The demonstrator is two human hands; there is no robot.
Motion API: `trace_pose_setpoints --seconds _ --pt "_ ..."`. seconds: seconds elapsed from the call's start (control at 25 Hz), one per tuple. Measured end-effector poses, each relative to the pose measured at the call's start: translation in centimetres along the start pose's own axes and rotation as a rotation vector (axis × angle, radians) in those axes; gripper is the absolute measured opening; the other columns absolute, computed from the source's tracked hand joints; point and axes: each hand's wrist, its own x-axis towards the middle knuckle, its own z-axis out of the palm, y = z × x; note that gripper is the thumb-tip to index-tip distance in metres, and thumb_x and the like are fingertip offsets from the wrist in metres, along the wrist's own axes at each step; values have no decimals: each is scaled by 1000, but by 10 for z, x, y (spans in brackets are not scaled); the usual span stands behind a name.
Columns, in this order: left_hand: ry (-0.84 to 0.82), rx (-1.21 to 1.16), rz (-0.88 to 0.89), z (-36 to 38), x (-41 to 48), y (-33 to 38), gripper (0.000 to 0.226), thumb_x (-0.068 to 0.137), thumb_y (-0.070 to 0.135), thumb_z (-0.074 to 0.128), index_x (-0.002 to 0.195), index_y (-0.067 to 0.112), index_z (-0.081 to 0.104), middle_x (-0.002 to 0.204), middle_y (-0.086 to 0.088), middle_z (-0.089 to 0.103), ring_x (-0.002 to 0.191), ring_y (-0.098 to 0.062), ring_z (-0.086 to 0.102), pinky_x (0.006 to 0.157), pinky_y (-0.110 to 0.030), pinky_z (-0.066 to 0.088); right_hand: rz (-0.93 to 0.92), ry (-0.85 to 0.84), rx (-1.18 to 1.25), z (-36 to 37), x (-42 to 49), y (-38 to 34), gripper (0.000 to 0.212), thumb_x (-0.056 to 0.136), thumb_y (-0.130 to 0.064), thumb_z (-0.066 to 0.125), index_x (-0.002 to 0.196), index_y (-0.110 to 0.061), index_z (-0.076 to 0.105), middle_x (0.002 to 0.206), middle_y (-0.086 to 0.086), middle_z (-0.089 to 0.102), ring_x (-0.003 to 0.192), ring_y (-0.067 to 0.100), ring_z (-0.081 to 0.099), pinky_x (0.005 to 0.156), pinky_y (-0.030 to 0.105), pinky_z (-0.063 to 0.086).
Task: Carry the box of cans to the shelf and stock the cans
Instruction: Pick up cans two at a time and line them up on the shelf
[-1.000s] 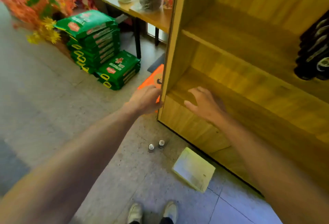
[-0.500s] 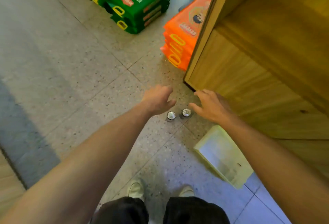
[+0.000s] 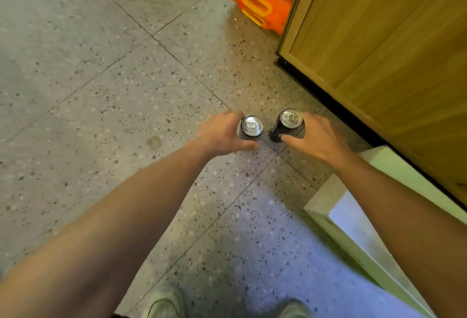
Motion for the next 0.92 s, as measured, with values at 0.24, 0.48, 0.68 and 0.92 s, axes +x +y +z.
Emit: trace_pose_setpoints --seconds 0.24,0.48,0.68,0.92 --pt "212 -270 -53 46 15 1 50 62 44 82 99 18 60 92 2 65 82 -20 60 65 -35 51 68 231 386 46 16 0 62 71 -48 83 120 -17 61 117 3 68 106 22 62 79 29 45" --pt "230 -441 -113 27 5 19 41 60 34 83 94 18 67 82 6 69 77 -15 66 65 -33 53 89 347 449 16 -8 -16 54 66 -54 84 107 -21 70 98 -6 69 92 15 61 75 27 46" --pt "178 -431 -58 -98 -46 79 34 58 32 84 85 23 65 74 10 67 73 -11 65 61 -28 51 83 362 436 -98 -84 -53 57 68 -60 82 105 -18 70 99 -3 72 85 13 61 64 23 43" --pt "194 -319 109 -350 -130 212 36 56 37 83 83 19 68 76 8 69 70 -10 63 59 -30 49 124 484 413 -333 -207 -116 67 62 -77 71 98 -21 69 94 -1 74 81 19 67 64 37 56"
